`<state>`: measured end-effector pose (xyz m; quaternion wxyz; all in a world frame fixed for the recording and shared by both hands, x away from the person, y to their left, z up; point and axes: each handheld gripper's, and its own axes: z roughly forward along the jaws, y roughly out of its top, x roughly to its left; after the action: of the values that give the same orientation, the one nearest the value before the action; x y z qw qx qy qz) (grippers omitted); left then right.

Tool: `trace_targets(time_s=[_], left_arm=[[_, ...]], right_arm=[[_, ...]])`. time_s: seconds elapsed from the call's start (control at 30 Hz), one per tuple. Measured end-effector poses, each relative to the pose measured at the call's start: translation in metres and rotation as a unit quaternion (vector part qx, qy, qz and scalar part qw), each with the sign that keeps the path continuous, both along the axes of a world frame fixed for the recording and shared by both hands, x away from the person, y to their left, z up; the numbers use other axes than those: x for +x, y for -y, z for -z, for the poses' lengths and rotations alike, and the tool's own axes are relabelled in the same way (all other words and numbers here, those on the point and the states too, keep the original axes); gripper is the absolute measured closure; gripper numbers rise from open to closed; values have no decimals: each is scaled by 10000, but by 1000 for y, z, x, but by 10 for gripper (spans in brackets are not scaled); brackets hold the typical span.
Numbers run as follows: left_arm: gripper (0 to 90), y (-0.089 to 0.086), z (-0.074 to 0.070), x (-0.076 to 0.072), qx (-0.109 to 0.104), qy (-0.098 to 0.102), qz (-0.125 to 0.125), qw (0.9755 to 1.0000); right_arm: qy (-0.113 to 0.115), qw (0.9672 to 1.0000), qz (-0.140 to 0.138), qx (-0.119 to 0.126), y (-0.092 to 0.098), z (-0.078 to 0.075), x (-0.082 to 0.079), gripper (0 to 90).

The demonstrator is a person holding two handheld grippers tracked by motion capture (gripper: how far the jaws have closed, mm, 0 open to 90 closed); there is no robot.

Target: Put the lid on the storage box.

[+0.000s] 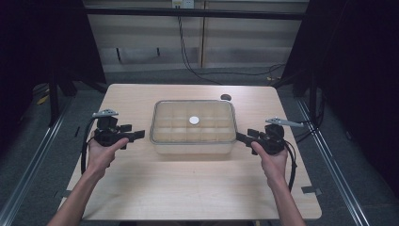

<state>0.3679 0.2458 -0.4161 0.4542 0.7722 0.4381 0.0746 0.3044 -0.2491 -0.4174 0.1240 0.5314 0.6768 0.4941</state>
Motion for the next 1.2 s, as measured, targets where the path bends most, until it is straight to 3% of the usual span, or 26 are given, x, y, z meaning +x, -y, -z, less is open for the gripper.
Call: trace_targets(time_s=[0.07, 0.27, 0.33, 0.73, 0.83, 1.13, 1.2], left_arm=[[270, -2, 1, -6, 65, 8, 10, 10000], [251, -7, -1, -24, 219, 100, 70, 9997], [252, -8, 1, -34, 396, 126, 177, 9990], [277, -12, 18, -71, 316, 108, 269, 9991], [284, -15, 24, -80, 273, 4, 285, 9992], [316, -25, 47, -103, 425, -131, 147, 9989], [314, -27, 52, -105, 329, -237, 123, 9991]], right_arm=[[-30, 9999, -39, 115, 2, 2, -6, 358], [-37, 9999, -86, 75, 5, 7, -27, 348], [-85, 9998, -115, 114, 7, 12, -37, 343], [-151, 9997, -103, 134, 11, 21, -69, 333], [-179, 9997, -66, 120, 14, 26, -77, 330], [-209, 9996, 158, 82, 25, 38, -97, 328], [-207, 9996, 190, 14, 27, 41, -97, 325]])
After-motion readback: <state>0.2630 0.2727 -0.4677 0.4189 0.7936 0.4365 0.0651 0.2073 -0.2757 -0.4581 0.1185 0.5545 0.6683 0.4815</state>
